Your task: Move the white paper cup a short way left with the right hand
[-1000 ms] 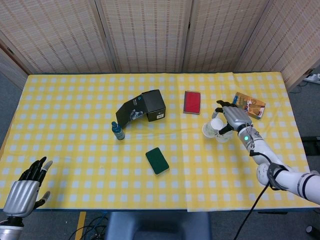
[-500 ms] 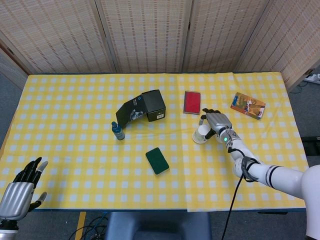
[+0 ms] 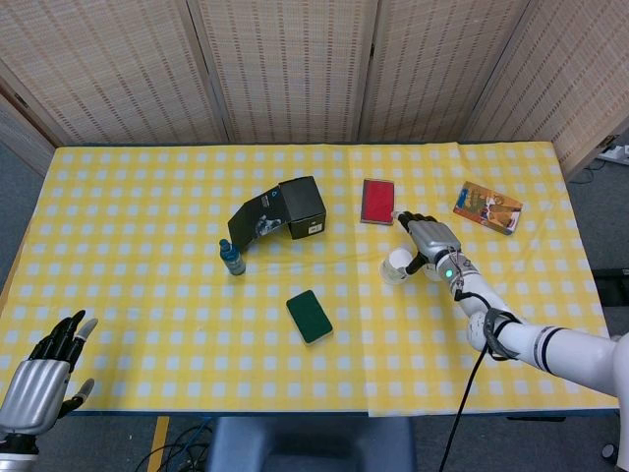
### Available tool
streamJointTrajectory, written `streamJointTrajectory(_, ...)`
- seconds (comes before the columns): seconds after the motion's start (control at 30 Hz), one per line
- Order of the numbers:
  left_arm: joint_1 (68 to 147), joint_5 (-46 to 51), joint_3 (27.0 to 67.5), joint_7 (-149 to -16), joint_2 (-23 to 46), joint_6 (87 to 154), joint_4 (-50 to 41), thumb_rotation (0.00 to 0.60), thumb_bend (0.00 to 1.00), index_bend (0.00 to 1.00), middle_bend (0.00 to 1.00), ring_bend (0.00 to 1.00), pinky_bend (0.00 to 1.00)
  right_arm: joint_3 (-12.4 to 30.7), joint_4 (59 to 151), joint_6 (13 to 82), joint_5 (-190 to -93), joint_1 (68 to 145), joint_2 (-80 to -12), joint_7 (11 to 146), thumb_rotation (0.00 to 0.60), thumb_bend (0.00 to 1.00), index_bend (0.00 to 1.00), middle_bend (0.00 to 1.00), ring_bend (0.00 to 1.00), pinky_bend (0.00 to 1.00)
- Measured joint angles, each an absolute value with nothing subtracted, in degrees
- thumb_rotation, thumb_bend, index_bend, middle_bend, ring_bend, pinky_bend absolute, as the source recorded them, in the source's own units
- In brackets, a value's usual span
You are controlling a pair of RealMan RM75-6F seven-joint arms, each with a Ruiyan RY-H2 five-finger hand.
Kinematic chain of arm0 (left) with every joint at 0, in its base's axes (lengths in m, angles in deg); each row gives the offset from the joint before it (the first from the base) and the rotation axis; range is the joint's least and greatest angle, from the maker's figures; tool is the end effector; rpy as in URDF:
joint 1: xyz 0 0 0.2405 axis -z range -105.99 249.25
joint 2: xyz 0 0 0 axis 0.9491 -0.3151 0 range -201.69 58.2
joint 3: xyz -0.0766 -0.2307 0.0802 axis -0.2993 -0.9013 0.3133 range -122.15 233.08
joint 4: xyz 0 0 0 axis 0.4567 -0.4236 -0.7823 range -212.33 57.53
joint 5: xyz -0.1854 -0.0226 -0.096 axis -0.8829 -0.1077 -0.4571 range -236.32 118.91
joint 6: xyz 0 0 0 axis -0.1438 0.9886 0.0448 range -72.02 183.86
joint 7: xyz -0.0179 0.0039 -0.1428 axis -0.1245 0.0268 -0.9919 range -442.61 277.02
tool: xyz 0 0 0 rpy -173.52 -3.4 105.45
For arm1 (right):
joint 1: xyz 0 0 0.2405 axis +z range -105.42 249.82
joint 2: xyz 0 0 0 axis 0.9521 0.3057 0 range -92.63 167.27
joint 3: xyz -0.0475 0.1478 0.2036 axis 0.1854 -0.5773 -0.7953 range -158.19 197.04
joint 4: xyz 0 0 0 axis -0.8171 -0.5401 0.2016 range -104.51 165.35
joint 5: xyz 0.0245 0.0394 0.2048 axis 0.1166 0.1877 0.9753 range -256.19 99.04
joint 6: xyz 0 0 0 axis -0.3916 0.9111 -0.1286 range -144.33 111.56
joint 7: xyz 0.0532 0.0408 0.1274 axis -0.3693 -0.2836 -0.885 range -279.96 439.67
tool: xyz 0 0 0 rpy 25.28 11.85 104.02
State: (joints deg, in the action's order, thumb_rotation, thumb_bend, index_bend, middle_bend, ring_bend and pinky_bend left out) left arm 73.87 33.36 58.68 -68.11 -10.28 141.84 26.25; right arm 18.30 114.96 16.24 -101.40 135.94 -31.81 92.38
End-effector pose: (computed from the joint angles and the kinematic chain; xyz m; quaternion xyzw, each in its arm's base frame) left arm -0.2747 0.1422 0.1418 -0.6541 -0.3683 -0.3405 0.5661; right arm -0.1664 -0.4198 0.0672 0.6807 -0.5495 0.2276 0.4277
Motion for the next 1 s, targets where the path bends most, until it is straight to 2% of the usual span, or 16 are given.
streamJointTrajectory(0.17, 74.0, 33.6, 58.8, -66.8, -9.6, 141.2, 26.1, 0.600, 0.32, 0.01, 0.00, 0.00, 0.23, 17.0, 119.9, 16.5, -103.5, 134.6, -26.9, 90.2, 0.600, 0.19, 0.00, 0.00, 0.00, 0.00)
streamJointTrajectory(0.37, 74.6, 31.9, 58.4, -65.3, -8.6, 139.4, 25.7, 0.600, 0.32, 0.01, 0.00, 0.00, 0.23, 13.7, 131.6, 18.9, -110.9, 129.3, -16.0, 85.1, 0.600, 0.18, 0.00, 0.00, 0.00, 0.00)
streamJointTrajectory(0.5, 74.9, 30.7, 57.9, -63.8, -7.9, 138.9, 25.8, 0.600, 0.32, 0.01, 0.00, 0.00, 0.23, 12.7, 140.5, 24.6, -121.7, 121.6, -8.7, 80.9, 0.600, 0.18, 0.00, 0.00, 0.00, 0.00)
streamJointTrajectory(0.6, 75.1, 29.6, 57.4, -63.1, -7.6, 138.5, 26.0, 0.600, 0.32, 0.01, 0.00, 0.00, 0.23, 13.5, 143.5, 32.2, -134.3, 113.2, -5.4, 76.9, 0.600, 0.18, 0.00, 0.00, 0.00, 0.00)
streamJointTrajectory(0.8, 75.7, 28.4, 56.6, -62.7, -7.3, 137.9, 26.0, 0.600, 0.32, 0.01, 0.00, 0.00, 0.23, 18.6, 139.7, 51.3, -158.6, 95.1, -5.6, 68.7, 0.600, 0.18, 0.00, 0.00, 0.00, 0.00)
streamJointTrajectory(0.9, 75.9, 28.8, 56.7, -63.2, -7.4, 137.8, 25.8, 0.600, 0.32, 0.01, 0.00, 0.00, 0.23, 21.0, 133.3, 59.1, -165.4, 87.6, -8.9, 66.7, 0.600, 0.18, 0.00, 0.00, 0.00, 0.00)
streamJointTrajectory(1.0, 75.8, 29.1, 56.9, -63.6, -7.5, 138.0, 25.8, 0.600, 0.32, 0.01, 0.00, 0.00, 0.23, 22.6, 125.9, 64.2, -168.1, 83.6, -14.6, 67.1, 0.600, 0.18, 0.00, 0.00, 0.00, 0.00)
